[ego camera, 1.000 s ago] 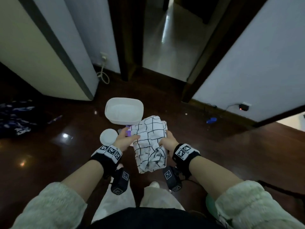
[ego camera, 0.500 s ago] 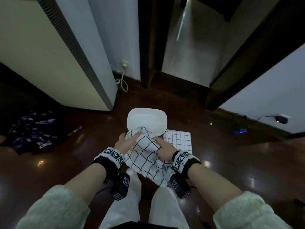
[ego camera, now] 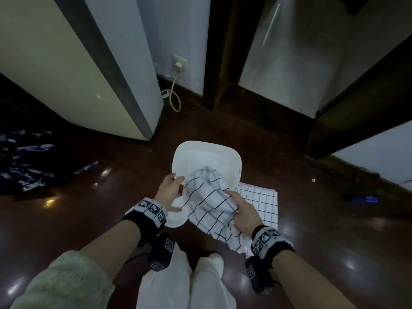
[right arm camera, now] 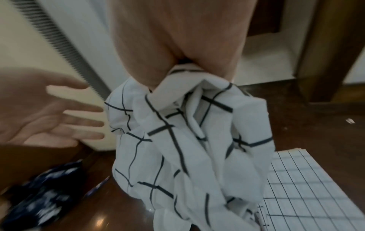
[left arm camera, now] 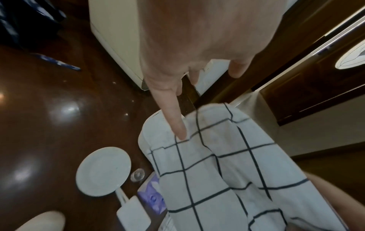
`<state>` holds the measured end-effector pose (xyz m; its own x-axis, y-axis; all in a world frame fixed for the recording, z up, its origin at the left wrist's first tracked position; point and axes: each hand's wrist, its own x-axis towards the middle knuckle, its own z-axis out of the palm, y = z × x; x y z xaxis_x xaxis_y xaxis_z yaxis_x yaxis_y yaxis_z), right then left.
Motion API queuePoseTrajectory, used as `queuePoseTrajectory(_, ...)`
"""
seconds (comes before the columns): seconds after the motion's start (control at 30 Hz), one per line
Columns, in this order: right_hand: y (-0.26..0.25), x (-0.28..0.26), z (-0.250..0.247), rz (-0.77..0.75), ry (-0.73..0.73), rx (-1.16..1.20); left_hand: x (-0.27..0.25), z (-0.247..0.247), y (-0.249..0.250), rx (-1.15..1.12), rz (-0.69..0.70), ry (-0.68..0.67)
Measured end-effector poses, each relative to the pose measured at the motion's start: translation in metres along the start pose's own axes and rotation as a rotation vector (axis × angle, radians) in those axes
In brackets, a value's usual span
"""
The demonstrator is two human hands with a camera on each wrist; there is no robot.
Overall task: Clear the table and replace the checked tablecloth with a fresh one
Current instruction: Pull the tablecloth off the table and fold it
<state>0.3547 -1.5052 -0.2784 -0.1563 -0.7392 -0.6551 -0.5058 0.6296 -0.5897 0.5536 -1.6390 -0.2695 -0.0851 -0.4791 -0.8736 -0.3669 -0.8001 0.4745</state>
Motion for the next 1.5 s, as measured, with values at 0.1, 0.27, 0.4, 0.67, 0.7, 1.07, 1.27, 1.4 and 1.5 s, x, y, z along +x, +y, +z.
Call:
queuePoseTrajectory(0.1,0.050,0.062,0.014,0.053,0.163,0.083,0.074,0.011,-0.012,-0.086,0.047,0.021)
queuePoseTrajectory(0.27,0.101,0.154,0.045,-0.076,0.347,0.031,0.185,0.029,-0.028,-0.055,0.191,0.021)
queuePoseTrajectory(0.4,0.119,0.230,0.070,-0.302,0.344,-0.160,0.259,0.036,-0.036,0.033,0.309,-0.033)
queuePoseTrajectory(0.67,0.135,0.302,0.089,-0.367,0.299,-0.346,0.319,0.023,-0.056,-0.070,0.255,-0.121)
queuePoseTrajectory(0.7,0.134,0.302,0.090,-0.367,0.301,-0.342,0.320,0.021,-0.058,-0.081,0.260,-0.131)
queuePoseTrajectory(1.07,0.112,0.321,0.106,-0.382,0.287,-0.586,0.325,0.024,-0.076,-0.292,0.247,-0.133)
queuePoseTrajectory(1.27,0.109,0.319,0.108,-0.433,0.305,-0.511,0.332,0.024,-0.079,-0.324,0.204,-0.090)
queuePoseTrajectory(1.4,0.119,0.345,0.108,-0.327,0.257,-0.624,0.333,0.029,-0.076,-0.191,0.179,-0.083)
queuePoseTrajectory(1.5,0.131,0.356,0.117,-0.053,0.049,-0.724,0.329,0.036,-0.079,-0.129,0.157,-0.057)
